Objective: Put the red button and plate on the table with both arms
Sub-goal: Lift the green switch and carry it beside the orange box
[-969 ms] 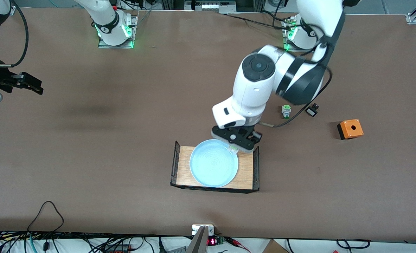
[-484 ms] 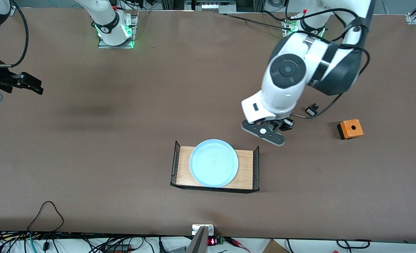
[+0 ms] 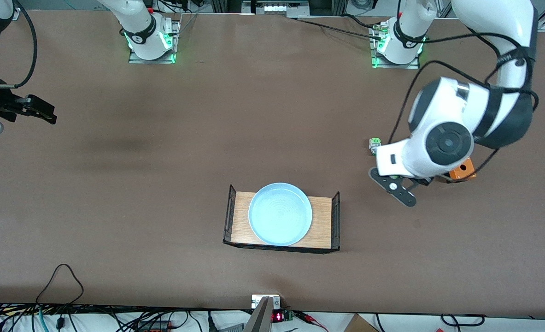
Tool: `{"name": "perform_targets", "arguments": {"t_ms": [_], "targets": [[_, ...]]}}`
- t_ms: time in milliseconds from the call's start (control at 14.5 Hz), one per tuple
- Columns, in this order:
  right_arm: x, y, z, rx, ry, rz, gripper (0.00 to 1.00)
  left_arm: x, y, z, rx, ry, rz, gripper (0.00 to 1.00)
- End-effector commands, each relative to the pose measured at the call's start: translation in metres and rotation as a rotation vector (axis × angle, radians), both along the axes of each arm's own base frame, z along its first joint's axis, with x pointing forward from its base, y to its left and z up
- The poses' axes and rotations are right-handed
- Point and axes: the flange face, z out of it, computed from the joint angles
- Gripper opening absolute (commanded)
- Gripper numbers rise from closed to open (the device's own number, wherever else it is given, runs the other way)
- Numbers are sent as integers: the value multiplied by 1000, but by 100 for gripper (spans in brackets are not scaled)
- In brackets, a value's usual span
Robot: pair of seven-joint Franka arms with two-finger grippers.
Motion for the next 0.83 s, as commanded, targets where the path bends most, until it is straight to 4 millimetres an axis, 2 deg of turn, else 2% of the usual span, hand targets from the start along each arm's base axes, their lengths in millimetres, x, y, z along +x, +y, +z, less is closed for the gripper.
{"name": "perform_targets", "arguments": {"t_ms": [0,138,277,415,484,553,761], "targets": [[-3,1,13,19,-17,-8,100,-5,47,-35,-28,-4,-79,31],[-2,-2,19,18,-29,-5,100,-8,75,-65,-44,-1,-98,32],[0,0,16,16,-24,1,100,-16,89,-102,-62,-23,-137,32],[0,6,14,16,-16,21,100,-33,107,-144,-81,-59,-128,32],[-2,6,10,20,10,16,100,-40,109,-158,-90,-82,-131,32],[-4,8,8,36,33,-4,100,-48,109,-172,-99,-103,-134,32],[-4,20,6,121,42,-91,100,-61,120,-195,-114,-142,-123,32]]}}
